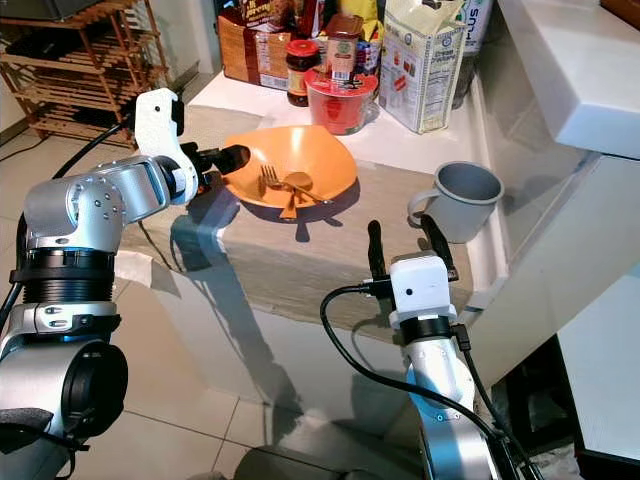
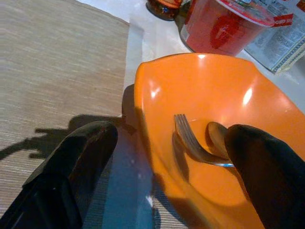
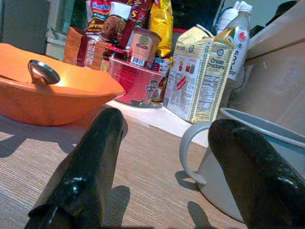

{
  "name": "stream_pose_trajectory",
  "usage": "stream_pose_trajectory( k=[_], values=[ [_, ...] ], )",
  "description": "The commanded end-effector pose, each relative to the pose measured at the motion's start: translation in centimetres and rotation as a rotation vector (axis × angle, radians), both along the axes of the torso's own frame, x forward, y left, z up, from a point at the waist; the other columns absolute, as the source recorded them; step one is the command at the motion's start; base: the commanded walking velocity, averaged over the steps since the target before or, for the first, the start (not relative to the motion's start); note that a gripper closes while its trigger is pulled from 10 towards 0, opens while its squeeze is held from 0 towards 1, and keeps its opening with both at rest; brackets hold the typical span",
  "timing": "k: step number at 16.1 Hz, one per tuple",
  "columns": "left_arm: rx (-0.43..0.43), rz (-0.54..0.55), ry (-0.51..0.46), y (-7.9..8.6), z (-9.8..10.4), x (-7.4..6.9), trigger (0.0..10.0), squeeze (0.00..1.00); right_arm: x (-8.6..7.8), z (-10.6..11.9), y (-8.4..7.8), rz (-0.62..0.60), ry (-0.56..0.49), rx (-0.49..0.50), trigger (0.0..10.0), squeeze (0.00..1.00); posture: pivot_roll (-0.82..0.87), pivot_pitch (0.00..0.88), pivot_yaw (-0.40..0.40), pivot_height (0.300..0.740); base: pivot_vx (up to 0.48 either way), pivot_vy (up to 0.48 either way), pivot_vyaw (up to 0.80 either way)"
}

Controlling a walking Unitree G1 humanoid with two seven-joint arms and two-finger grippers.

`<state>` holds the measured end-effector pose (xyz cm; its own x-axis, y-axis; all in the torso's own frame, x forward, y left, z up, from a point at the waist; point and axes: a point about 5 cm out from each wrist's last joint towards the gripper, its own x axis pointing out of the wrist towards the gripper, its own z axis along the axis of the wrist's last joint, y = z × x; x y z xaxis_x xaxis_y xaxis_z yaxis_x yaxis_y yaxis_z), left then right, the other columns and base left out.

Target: Setting the table

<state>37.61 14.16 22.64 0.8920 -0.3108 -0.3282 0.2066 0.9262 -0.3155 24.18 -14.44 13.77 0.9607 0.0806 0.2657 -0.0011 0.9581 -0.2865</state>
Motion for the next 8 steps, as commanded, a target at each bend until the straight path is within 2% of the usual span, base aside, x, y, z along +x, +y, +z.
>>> stream_pose_trajectory(
  k=[1, 4, 8],
  values=[
    [-0.009, 0.007, 0.029, 0.0, -0.3, 0.1, 10.0, 0.0, -0.1, 0.3, -0.2, -0.004, -0.009, -0.009, 10.0, 0.0, 0.02, 0.0, 0.004, 0.74, 0.0, 0.0, 0.0],
    [-0.075, -0.015, 0.077, -0.8, -0.7, -0.1, 10.0, 0.0, -0.2, 0.3, -0.2, -0.005, -0.008, -0.012, 10.0, 0.0, 0.02, 0.0, 0.004, 0.74, 0.0, 0.0, 0.0],
    [-0.085, -0.03, 0.092, -1.5, -1.2, -0.1, 10.0, 0.0, -0.2, 0.4, -0.2, -0.006, -0.008, -0.012, 10.0, 0.0, 0.02, 0.0, 0.006, 0.74, 0.0, 0.0, 0.0]
  ],
)
